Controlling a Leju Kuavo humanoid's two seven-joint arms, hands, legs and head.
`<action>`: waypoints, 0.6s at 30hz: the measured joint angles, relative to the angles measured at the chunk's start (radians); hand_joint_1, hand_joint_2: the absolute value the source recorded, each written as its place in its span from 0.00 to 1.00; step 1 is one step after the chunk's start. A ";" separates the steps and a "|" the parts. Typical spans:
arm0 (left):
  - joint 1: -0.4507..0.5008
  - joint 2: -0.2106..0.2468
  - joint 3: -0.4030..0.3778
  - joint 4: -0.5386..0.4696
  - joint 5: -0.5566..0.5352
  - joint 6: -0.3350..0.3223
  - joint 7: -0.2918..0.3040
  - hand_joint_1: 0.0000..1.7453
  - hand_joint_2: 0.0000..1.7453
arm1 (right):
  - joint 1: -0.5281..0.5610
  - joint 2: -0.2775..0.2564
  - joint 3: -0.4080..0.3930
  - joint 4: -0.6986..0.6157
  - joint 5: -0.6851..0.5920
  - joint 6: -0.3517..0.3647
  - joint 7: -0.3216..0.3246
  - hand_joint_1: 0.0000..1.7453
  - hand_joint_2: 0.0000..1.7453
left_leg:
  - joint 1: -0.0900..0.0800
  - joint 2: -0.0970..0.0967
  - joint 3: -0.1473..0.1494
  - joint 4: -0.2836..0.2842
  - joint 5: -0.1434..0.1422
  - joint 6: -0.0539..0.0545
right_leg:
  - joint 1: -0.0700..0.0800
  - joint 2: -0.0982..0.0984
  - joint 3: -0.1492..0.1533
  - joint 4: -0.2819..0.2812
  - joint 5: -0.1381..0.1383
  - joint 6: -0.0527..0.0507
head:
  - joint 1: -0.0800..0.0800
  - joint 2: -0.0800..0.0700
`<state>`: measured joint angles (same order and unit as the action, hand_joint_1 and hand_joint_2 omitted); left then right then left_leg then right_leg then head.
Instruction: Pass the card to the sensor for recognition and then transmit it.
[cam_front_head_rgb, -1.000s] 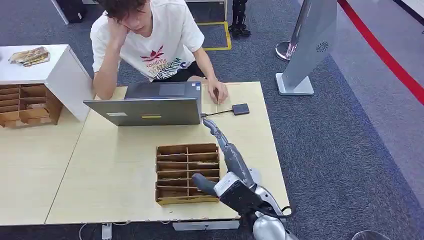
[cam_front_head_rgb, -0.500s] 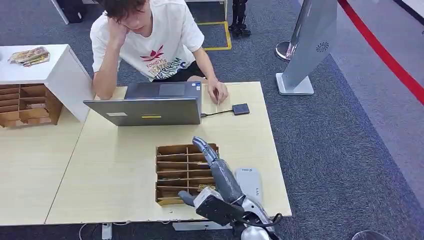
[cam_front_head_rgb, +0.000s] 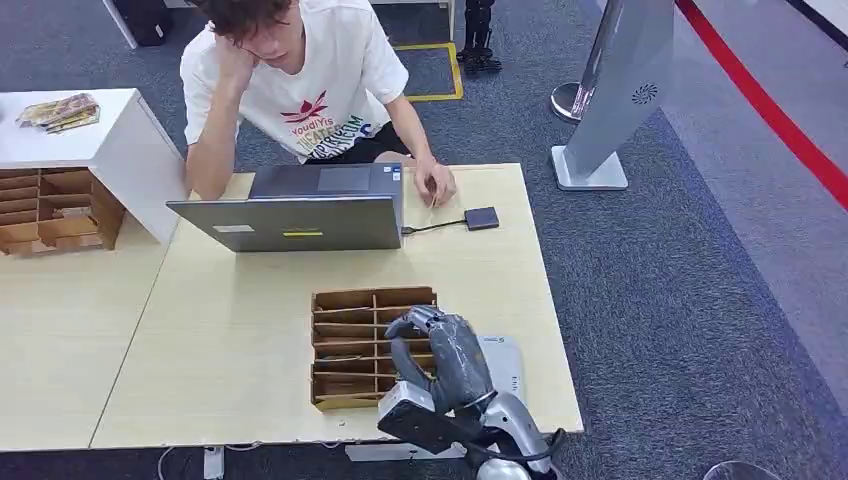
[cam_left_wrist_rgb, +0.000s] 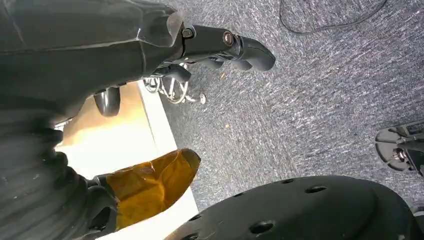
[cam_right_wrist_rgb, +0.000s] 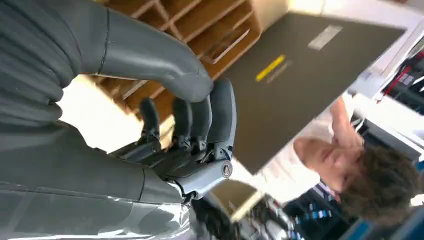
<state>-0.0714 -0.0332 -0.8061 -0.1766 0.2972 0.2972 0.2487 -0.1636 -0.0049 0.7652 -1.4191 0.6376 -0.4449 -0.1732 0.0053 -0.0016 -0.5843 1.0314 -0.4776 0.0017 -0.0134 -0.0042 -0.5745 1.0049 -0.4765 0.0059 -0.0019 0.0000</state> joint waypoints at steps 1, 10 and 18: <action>0.000 0.000 0.000 0.000 0.000 0.000 0.000 0.00 1.00 | -0.001 -0.001 -0.002 0.002 0.025 -0.013 0.006 0.28 1.00 | 0.000 0.000 0.000 0.000 0.000 0.000 | 0.000 0.000 0.000 0.000 0.000 0.000 | 0.000 0.000; 0.000 0.000 0.000 0.000 0.000 -0.004 0.000 0.00 1.00 | -0.011 -0.008 -0.023 0.013 0.179 -0.060 0.058 0.27 1.00 | 0.000 0.000 0.000 0.000 0.000 0.000 | 0.000 0.000 0.000 0.000 0.000 0.000 | 0.000 0.000; 0.000 0.000 0.000 0.000 0.000 -0.007 0.000 0.00 1.00 | -0.023 -0.016 -0.027 0.024 0.264 -0.067 0.092 0.32 1.00 | 0.000 0.000 0.000 0.000 0.000 0.000 | 0.000 0.000 0.000 0.000 0.000 0.000 | 0.000 0.000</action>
<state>-0.0715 -0.0332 -0.8061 -0.1766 0.2972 0.2903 0.2487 -0.1868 -0.0214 0.7382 -1.3954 0.9018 -0.5119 -0.0812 0.0053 -0.0016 -0.5843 1.0314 -0.4776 0.0017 -0.0134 -0.0042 -0.5745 1.0049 -0.4765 0.0059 -0.0019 0.0000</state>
